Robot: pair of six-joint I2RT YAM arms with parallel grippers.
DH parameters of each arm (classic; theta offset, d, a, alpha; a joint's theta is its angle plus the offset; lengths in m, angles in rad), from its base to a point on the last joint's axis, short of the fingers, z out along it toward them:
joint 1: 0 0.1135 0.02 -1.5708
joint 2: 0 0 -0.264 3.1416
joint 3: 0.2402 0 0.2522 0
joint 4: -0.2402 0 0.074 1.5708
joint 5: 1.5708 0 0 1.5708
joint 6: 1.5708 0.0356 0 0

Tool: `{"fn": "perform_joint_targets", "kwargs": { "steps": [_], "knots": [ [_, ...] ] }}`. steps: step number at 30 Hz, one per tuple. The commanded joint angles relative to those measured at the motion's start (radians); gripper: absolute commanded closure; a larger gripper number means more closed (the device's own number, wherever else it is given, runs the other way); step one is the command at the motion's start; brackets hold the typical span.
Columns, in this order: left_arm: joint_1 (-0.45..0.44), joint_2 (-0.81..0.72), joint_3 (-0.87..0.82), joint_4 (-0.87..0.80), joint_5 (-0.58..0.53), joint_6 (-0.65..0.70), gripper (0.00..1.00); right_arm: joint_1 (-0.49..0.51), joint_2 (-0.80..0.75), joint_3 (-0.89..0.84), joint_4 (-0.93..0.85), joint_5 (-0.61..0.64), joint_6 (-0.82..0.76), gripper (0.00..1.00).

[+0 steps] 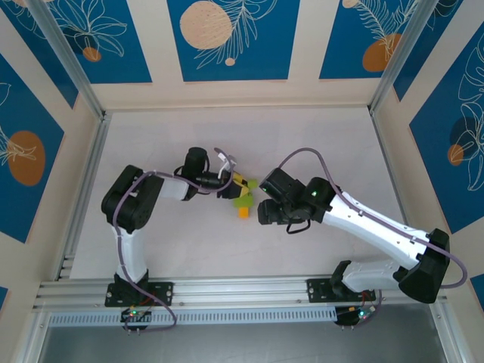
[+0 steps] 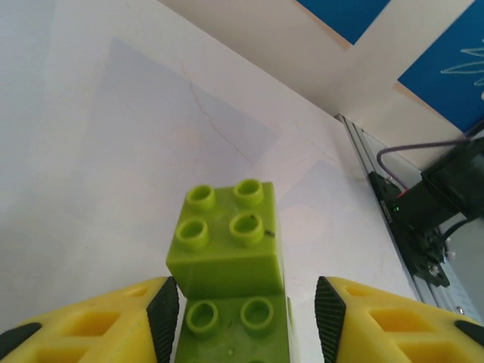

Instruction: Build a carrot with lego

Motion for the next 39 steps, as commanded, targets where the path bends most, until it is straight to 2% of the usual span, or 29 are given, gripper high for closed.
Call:
{"fn": "perform_joint_targets", "kwargs": {
  "steps": [1,7,13,16,17,18,21,25,27,29,31,34,37,39],
  "knots": [
    [0.020,0.041,0.053,-0.087,0.053,-0.014,0.44,-0.008,-0.025,-0.026,0.012,-0.008,-0.007,0.37],
    [0.031,0.100,0.121,-0.161,0.040,0.002,0.43,-0.016,-0.041,-0.045,0.018,-0.013,-0.006,0.37],
    [0.055,0.147,0.168,-0.167,0.016,-0.009,0.40,-0.021,-0.049,-0.065,0.026,-0.013,-0.008,0.37],
    [0.071,0.135,0.147,-0.102,0.008,-0.062,0.30,-0.033,-0.054,-0.076,0.044,0.024,-0.029,0.37],
    [0.074,0.120,0.143,-0.113,-0.007,-0.052,0.19,-0.043,-0.060,-0.081,0.062,0.037,-0.052,0.34],
    [0.077,0.093,0.142,-0.149,-0.033,-0.022,0.02,-0.054,-0.067,-0.088,0.086,0.055,-0.077,0.33],
    [0.095,-0.036,0.132,-0.242,-0.172,0.041,0.01,-0.151,-0.098,-0.128,0.200,0.099,-0.191,0.24],
    [0.125,-0.245,0.138,-0.430,-0.458,0.165,0.01,-0.401,-0.141,-0.221,0.477,0.096,-0.399,0.14],
    [0.135,-0.338,0.110,-0.464,-0.647,0.200,0.01,-0.528,-0.153,-0.277,0.618,0.088,-0.466,0.13],
    [0.149,-0.431,0.025,-0.414,-0.896,0.204,0.01,-0.623,-0.159,-0.366,0.787,0.119,-0.559,0.13],
    [0.181,-0.515,-0.099,-0.312,-1.044,0.188,0.01,-0.702,-0.152,-0.458,0.951,0.116,-0.628,0.13],
    [0.236,-0.596,-0.283,-0.165,-1.143,0.167,0.01,-0.816,-0.117,-0.593,1.189,-0.008,-0.679,0.13],
    [0.248,-0.615,-0.431,-0.001,-1.242,0.168,0.01,-0.840,-0.076,-0.685,1.372,-0.075,-0.713,0.13],
    [0.254,-0.641,-0.467,0.030,-1.272,0.189,0.01,-0.836,-0.043,-0.720,1.483,-0.110,-0.733,0.13]
  ]
}}
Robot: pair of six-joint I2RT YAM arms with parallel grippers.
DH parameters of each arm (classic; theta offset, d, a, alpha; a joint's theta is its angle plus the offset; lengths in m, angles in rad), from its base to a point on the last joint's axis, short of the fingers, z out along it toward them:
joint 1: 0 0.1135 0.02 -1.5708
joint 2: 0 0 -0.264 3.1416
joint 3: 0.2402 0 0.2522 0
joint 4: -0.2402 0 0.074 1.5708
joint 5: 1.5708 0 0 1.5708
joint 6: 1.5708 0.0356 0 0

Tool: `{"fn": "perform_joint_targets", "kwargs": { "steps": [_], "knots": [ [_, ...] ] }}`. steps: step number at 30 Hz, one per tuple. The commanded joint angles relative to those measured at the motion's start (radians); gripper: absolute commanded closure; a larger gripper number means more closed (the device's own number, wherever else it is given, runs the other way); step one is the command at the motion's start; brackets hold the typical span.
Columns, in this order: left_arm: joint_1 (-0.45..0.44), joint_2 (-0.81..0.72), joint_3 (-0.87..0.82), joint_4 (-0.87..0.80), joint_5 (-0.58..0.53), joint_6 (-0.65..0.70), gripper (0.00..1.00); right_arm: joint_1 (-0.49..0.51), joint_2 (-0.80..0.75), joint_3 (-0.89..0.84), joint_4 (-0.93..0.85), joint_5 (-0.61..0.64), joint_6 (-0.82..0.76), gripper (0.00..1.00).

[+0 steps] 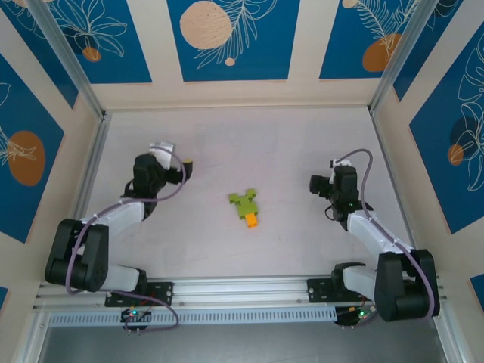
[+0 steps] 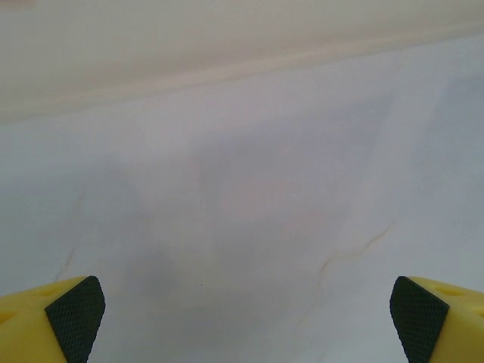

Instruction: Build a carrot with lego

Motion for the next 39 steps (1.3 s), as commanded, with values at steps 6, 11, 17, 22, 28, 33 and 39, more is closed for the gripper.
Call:
{"fn": "perform_joint_targets", "kwargs": {
  "steps": [6,11,17,22,28,33,39],
  "knots": [
    [0.061,-0.101,-0.173,0.266,-0.172,0.059,0.01,-0.007,0.192,-0.071,0.561,-0.128,-0.080,0.09],
    [0.096,-0.151,-0.240,0.289,-0.132,0.014,0.01,-0.008,0.323,-0.087,0.726,-0.151,-0.098,0.06],
    [0.113,0.039,-0.203,0.342,-0.093,0.014,0.01,-0.045,0.359,-0.047,0.672,-0.201,-0.066,0.05],
    [0.115,0.146,-0.163,0.360,0.019,0.060,0.01,-0.055,0.365,-0.050,0.680,-0.216,-0.060,0.00],
    [0.112,0.151,-0.167,0.354,-0.054,0.030,0.01,-0.053,0.366,-0.051,0.686,-0.215,-0.061,0.00],
    [0.130,0.147,-0.153,0.332,-0.006,0.026,0.01,-0.054,0.365,-0.051,0.685,-0.217,-0.060,0.00],
    [0.127,0.151,-0.147,0.325,-0.007,0.030,0.01,-0.063,0.366,-0.045,0.673,-0.240,-0.056,0.00]
  ]
}}
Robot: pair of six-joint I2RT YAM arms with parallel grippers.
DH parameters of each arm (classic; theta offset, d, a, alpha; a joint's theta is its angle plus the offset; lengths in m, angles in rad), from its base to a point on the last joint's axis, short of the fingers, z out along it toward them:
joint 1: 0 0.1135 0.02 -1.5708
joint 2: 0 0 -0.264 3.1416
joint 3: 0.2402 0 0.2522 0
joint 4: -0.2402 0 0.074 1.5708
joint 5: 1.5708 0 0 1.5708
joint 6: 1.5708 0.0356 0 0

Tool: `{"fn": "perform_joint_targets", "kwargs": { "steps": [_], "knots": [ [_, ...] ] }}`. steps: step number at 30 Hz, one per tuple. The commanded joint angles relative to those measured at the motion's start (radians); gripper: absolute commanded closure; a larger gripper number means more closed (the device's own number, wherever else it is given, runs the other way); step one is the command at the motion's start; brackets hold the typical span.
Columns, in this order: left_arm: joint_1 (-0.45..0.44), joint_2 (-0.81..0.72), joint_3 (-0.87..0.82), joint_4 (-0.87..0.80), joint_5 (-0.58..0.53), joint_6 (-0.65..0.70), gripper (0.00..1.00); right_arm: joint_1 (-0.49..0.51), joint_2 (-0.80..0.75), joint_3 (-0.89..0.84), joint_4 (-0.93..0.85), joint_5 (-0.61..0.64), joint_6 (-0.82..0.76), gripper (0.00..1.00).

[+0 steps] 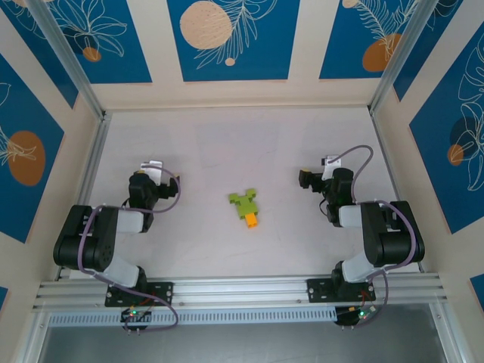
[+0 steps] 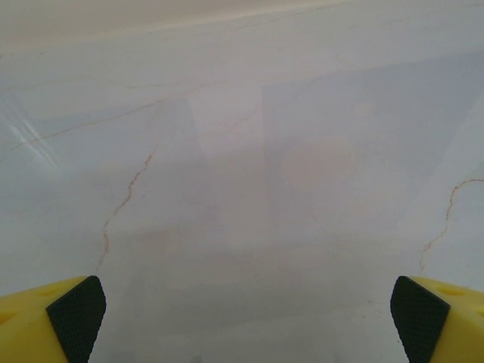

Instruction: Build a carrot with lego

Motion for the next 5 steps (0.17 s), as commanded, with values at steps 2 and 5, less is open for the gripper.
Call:
{"fn": "perform_joint_targets", "kwargs": {
  "steps": [2,5],
  "knots": [
    [0.013,0.006,0.022,-0.005,0.023,-0.001,0.01,-0.012,0.006,0.016,0.031,-0.034,0.014,0.01],
    [0.014,0.006,0.021,-0.003,0.024,-0.001,0.01,-0.012,0.006,0.016,0.031,-0.036,0.014,0.00]
  ]
}}
